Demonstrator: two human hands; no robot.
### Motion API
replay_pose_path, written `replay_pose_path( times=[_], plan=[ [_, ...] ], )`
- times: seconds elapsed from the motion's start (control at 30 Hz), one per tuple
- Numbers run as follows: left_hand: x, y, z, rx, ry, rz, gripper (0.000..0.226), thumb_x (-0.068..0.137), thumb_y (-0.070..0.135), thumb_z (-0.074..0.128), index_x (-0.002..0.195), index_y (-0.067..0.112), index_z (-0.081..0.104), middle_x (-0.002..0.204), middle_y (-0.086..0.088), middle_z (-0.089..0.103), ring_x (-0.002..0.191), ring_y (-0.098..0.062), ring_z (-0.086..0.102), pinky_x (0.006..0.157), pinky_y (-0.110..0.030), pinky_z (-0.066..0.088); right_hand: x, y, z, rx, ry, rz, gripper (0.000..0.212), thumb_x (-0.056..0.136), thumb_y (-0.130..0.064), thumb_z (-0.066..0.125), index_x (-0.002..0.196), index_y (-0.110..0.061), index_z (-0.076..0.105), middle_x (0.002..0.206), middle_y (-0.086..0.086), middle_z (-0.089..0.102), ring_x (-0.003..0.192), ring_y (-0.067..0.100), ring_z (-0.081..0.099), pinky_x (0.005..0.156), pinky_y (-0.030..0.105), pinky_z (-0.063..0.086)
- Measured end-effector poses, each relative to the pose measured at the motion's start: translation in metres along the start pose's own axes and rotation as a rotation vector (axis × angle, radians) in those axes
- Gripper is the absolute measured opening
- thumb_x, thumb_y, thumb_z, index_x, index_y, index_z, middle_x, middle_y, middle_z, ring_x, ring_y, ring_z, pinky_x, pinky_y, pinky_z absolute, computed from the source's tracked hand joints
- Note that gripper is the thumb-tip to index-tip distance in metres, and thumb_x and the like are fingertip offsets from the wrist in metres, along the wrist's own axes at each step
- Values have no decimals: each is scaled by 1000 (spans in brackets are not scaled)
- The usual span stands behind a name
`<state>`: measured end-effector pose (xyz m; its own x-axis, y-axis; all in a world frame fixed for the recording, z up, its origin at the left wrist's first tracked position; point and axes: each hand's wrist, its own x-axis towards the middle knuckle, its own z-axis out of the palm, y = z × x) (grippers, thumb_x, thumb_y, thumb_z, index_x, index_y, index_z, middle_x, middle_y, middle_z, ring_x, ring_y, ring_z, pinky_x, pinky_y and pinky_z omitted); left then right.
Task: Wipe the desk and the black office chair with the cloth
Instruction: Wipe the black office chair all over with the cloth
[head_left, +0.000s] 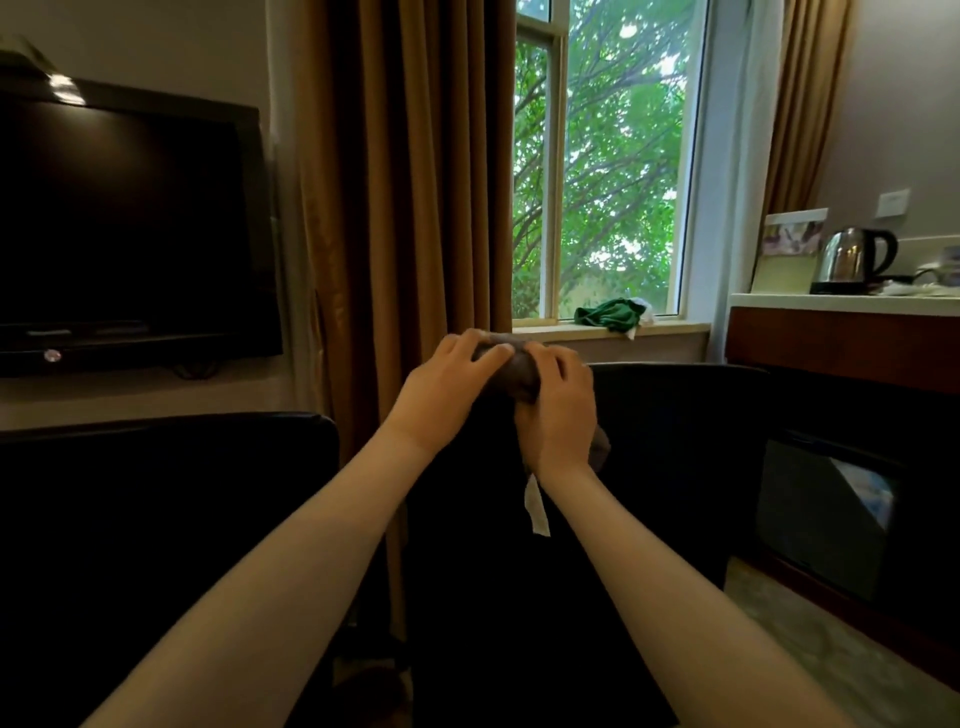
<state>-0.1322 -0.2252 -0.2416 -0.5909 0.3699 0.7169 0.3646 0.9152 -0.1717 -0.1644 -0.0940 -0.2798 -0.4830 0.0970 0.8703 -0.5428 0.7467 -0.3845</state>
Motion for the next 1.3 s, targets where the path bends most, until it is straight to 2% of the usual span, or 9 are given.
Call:
replay_pose_path(
  times=[0.17,0.37,0.5,0.57,0.63,0.7,0.83,1.07,1.3],
  plan=[
    [-18,-23,25,-64,-78,-192,58,91,16,56,142,24,30,147,-7,26,133,-23,34,98,-35,47,-5,-17,26,-123,-48,-132,44,61,-3,79,104,-9,68,103,15,65,90,38,61,72,45,54],
    [-35,-20,42,-171,46,-257,43,91,13,55,133,18,44,138,-8,38,123,-24,41,93,-27,45,-9,-1,32,-203,-138,-350,37,63,-8,75,99,-10,69,99,13,67,87,35,64,70,40,54],
    [-63,-14,62,-18,-356,-231,51,95,13,45,142,25,30,138,-4,38,117,-24,45,90,-33,48,-44,19,43,-352,-365,-425,25,71,-15,52,88,-17,71,86,5,67,74,28,64,56,35,56],
    [-75,-4,71,-12,-463,-228,51,96,16,42,143,27,27,136,-4,41,118,-23,46,90,-33,47,-64,25,41,-319,-513,-323,36,80,-13,42,104,-18,68,102,4,65,91,29,62,74,38,55],
    [-77,2,74,-30,-463,-201,54,95,16,44,143,28,25,134,-4,40,119,-23,44,88,-33,49,-71,33,34,-313,-592,-251,40,91,-11,41,130,-18,50,130,5,50,119,29,46,102,39,40],
    [-69,6,69,-19,-427,-158,56,93,17,46,143,27,23,132,-4,39,119,-23,42,84,-33,49,-67,37,24,-295,-560,-239,43,93,-12,45,135,-17,45,136,7,45,124,31,40,106,39,34],
    [-46,23,55,-6,-311,-112,53,93,16,45,142,24,27,127,-3,42,114,-22,45,78,-30,48,-50,40,-1,-202,-428,-199,38,80,-4,60,118,-11,62,116,15,59,106,39,55,88,46,46],
    [-31,77,51,-22,-247,-35,45,92,18,47,135,21,35,124,-5,45,112,-23,48,82,-31,48,-55,67,-58,-321,-431,-113,48,88,-7,50,135,-18,47,135,6,46,124,29,39,102,36,33],
    [-18,137,55,2,-268,78,44,92,16,48,134,18,35,123,-8,48,112,-26,49,86,-32,46,-67,105,-114,-374,-395,-50,47,85,0,49,129,-15,52,127,8,51,114,30,44,93,36,38]
  ],
)
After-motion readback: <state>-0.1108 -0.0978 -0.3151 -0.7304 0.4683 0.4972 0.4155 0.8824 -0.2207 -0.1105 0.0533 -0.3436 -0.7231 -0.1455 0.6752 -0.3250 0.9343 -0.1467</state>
